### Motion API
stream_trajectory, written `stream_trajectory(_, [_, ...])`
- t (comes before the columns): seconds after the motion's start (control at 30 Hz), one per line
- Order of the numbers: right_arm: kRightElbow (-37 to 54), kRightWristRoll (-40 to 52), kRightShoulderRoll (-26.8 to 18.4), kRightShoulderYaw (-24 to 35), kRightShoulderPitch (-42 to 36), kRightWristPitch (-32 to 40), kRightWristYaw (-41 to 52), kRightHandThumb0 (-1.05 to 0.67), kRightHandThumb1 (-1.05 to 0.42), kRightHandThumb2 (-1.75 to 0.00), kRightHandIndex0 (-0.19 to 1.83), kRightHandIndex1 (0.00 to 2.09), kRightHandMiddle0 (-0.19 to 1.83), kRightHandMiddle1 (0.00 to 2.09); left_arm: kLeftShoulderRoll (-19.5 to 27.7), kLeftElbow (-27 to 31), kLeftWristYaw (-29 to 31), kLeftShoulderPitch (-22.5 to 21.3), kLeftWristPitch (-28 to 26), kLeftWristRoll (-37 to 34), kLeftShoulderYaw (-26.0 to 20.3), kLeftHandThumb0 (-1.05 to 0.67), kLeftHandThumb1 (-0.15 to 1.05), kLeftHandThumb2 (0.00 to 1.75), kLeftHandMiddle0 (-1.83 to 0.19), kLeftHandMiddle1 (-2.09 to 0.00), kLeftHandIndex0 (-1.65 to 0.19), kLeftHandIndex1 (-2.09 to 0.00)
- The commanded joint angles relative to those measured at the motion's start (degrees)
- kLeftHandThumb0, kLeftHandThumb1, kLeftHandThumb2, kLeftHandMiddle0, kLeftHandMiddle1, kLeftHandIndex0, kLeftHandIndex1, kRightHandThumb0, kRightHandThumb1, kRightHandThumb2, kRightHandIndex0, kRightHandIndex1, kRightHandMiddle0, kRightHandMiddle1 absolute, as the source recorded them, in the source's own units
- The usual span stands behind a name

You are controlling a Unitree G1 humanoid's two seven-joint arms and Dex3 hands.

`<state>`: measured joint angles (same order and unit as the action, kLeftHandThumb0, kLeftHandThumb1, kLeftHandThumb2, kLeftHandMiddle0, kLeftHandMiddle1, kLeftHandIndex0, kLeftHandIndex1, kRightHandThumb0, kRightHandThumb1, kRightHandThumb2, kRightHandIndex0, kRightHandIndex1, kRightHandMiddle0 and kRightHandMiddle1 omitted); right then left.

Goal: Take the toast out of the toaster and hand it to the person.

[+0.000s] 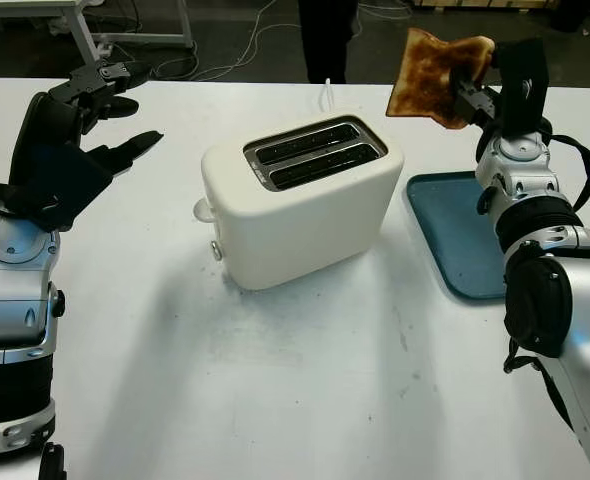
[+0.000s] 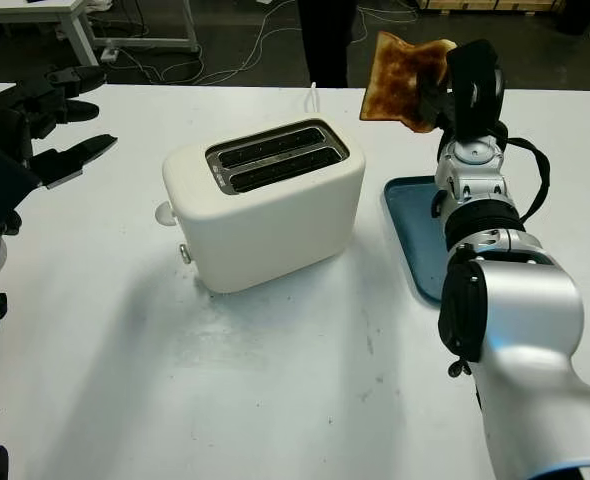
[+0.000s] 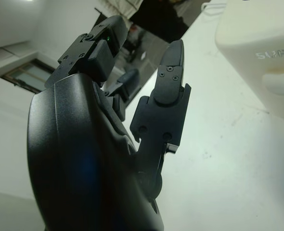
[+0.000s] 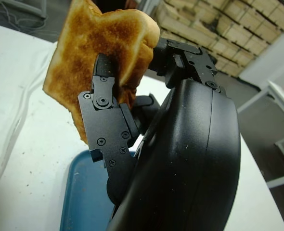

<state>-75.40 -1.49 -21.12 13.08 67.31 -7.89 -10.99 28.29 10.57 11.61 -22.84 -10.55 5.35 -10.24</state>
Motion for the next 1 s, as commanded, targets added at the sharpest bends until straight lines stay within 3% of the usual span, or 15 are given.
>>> stream_trajectory(0.0, [-0.3,-0.1,0.4,0.0,-0.8,0.7,0.3,-0.13,-0.92,-0.4,0.68,1.75,0.33,1.75,-0.1,0.0,0.0,0.7,0.5,-0.3,-0.3,-0.23,0.92,0.1,-0.16,-0.87,-0.43,-0.27])
stream_trajectory(0.17, [-0.4,-1.3,0.8,-1.2,-2.0,-0.3,0.1,-0.05,-0.92,-0.4,0.68,1.75,0.31,1.75,0.0,0.1,-0.2,0.9,0.9,0.0,-0.2,-0.21,0.92,0.09,-0.17,-0.88,-0.43,-0.28])
stream_trajectory(0.97, [-0.7,-1.2,2.3,-0.5,-3.0,0.2,0.5,-0.08,-0.92,-0.36,0.64,1.75,0.36,1.75,0.0,0.2,-0.3,0.9,0.7,0.0,-0.1,-0.21,0.92,0.09,-0.16,-0.88,-0.42,-0.3])
